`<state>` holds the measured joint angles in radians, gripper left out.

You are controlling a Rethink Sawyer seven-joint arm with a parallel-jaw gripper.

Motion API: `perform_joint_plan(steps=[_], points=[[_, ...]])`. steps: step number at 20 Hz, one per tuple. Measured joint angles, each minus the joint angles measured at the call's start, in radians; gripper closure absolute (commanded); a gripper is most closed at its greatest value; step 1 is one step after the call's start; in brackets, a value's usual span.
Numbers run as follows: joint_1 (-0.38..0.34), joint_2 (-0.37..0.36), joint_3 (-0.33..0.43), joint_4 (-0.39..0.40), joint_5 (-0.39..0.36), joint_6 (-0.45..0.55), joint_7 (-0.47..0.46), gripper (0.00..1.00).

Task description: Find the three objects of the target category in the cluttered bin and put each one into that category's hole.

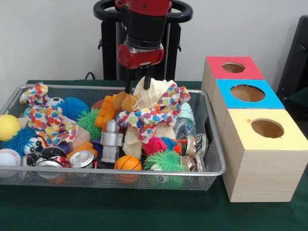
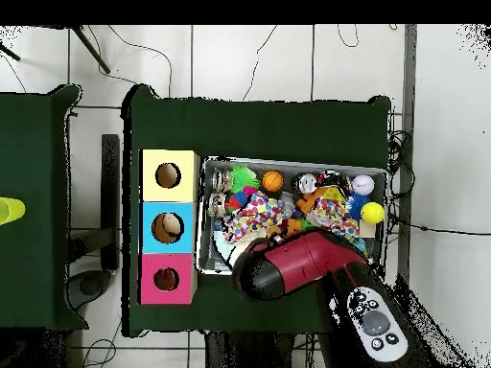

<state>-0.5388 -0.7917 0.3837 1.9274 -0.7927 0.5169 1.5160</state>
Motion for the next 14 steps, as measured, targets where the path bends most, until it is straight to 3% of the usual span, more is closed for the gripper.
perform_joint_plan(steps=[4, 14], points=[[0.022, 0.024, -0.035, -0.023, 0.000, -0.042, 0.000, 0.00], [-0.003, 0.032, -0.062, -0.055, 0.000, -0.061, 0.000, 0.00]])
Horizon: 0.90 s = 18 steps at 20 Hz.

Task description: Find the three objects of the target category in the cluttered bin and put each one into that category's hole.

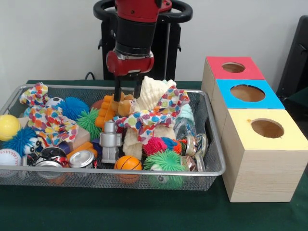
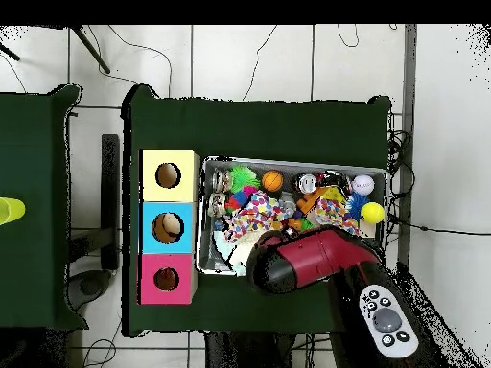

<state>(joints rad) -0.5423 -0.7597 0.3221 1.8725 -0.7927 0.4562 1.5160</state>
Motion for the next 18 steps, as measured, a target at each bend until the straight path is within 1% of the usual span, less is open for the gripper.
perform_joint_plan(steps=[4, 9, 12, 18], points=[[-0.016, 0.001, -0.016, -0.001, 0.000, 0.000, 0.000, 0.00], [-0.016, 0.009, -0.044, -0.002, 0.000, -0.009, 0.000, 0.00], [-0.013, 0.015, -0.054, -0.002, 0.000, -0.021, 0.000, 0.00], [0.015, 0.031, -0.087, -0.005, 0.000, -0.069, 0.000, 0.00]])
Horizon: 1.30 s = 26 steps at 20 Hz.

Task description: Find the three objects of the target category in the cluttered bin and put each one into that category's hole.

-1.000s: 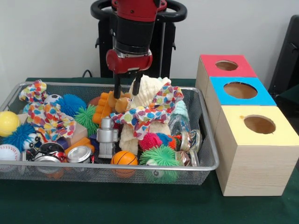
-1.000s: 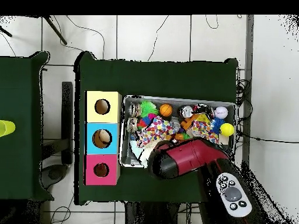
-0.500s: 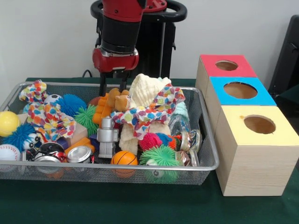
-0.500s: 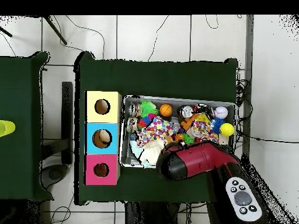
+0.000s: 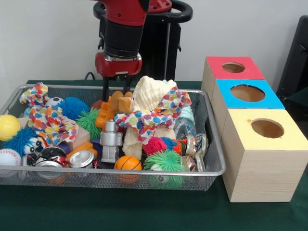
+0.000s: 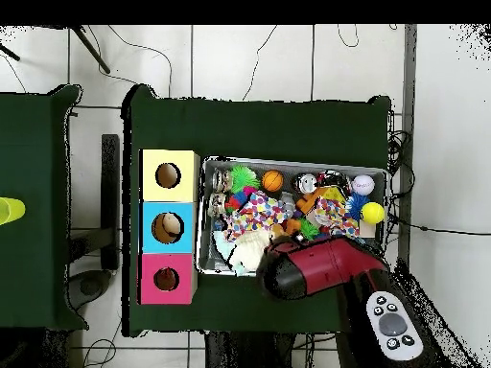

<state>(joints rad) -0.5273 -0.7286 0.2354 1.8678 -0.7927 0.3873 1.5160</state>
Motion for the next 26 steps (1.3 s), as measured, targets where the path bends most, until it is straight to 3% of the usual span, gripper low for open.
perform_joint_plan(steps=[9, 18, 19, 26], points=[[0.040, 0.020, -0.019, -0.009, 0.005, -0.048, 0.000, 0.00], [0.015, 0.020, -0.018, -0.017, 0.017, -0.048, 0.000, 0.00], [0.010, 0.020, -0.018, -0.018, 0.018, -0.048, 0.000, 1.00], [-0.030, 0.020, -0.018, -0.020, 0.046, -0.048, 0.000, 1.00]])
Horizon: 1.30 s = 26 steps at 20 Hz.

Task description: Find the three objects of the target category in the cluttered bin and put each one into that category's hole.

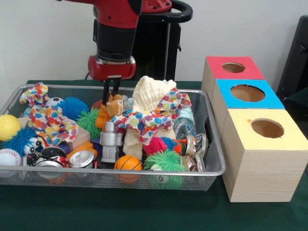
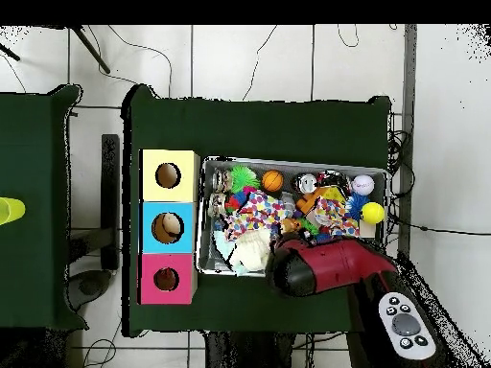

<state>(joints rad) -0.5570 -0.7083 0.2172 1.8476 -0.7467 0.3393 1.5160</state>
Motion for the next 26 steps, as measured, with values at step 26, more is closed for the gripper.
perform_joint_plan(steps=[26], points=[[-0.044, -0.485, 0.135, 0.218, 0.498, 0.345, 0.000, 1.00]])
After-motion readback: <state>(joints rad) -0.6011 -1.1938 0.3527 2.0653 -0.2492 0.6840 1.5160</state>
